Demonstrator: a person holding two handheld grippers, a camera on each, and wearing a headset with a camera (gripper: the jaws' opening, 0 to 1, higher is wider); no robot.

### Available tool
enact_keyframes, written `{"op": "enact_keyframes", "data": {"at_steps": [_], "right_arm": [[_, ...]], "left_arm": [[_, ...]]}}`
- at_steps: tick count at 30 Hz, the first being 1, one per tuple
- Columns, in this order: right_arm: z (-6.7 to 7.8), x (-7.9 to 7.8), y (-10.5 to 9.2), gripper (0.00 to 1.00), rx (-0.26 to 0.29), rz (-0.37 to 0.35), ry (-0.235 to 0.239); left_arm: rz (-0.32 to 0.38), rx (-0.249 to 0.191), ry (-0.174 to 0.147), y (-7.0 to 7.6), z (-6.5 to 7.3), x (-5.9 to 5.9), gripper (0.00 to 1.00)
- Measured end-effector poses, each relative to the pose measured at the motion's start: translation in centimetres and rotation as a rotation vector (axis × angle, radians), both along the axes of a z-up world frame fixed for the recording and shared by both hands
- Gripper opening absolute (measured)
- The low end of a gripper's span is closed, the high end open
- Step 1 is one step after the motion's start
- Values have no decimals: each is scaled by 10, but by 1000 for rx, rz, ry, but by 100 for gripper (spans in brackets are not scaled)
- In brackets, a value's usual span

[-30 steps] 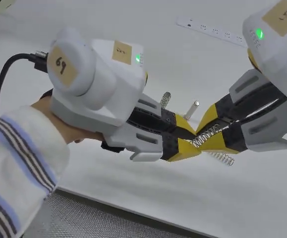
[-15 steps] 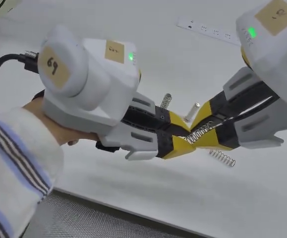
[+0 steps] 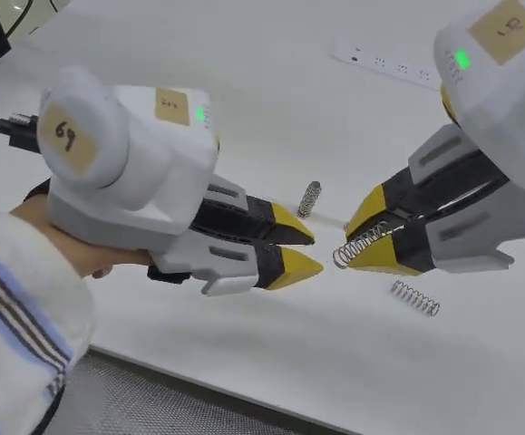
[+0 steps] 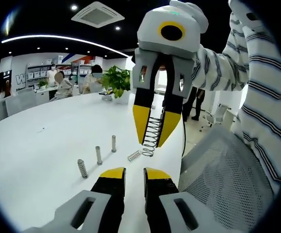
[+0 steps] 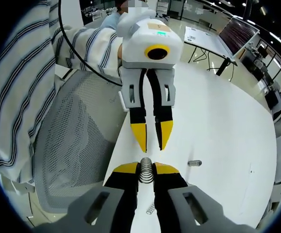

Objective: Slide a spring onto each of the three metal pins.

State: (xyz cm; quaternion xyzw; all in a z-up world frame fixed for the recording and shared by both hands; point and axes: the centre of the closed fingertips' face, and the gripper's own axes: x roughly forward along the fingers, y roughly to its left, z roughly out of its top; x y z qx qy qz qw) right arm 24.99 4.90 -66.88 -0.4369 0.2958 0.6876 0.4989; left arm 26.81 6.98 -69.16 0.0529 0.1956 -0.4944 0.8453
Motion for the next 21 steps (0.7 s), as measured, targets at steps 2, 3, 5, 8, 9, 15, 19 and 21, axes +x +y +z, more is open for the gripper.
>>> {"op": "enact_keyframes", "data": {"at_steps": [2,3,5,8,9,15,19,21], "right_arm": [[1,1,0,8,5,-3,8],[1,1,0,8,6,-3,8],[1,3,0,8,6,-5,9],[1,2,-1,8,6,-5,10],[1,3,-1,8,6,-7,10],[1,7,-3,8,4,-16,7],[2,9,-4,8,3,-25,3],[3,10,-3,8,9,-34,-1]], "left_arm": [[17,11,10,7,-4,1,10],[24,14,11,9,-5,2,11],[38,12,17,13,-7,3,14],[66,5,24,18,-8,6,19],[74,0,27,19,-8,7,21],[107,-9,28,22,-9,11,39],[113,-10,39,24,-11,11,40],[118,-7,42,25,-13,12,44]]}}
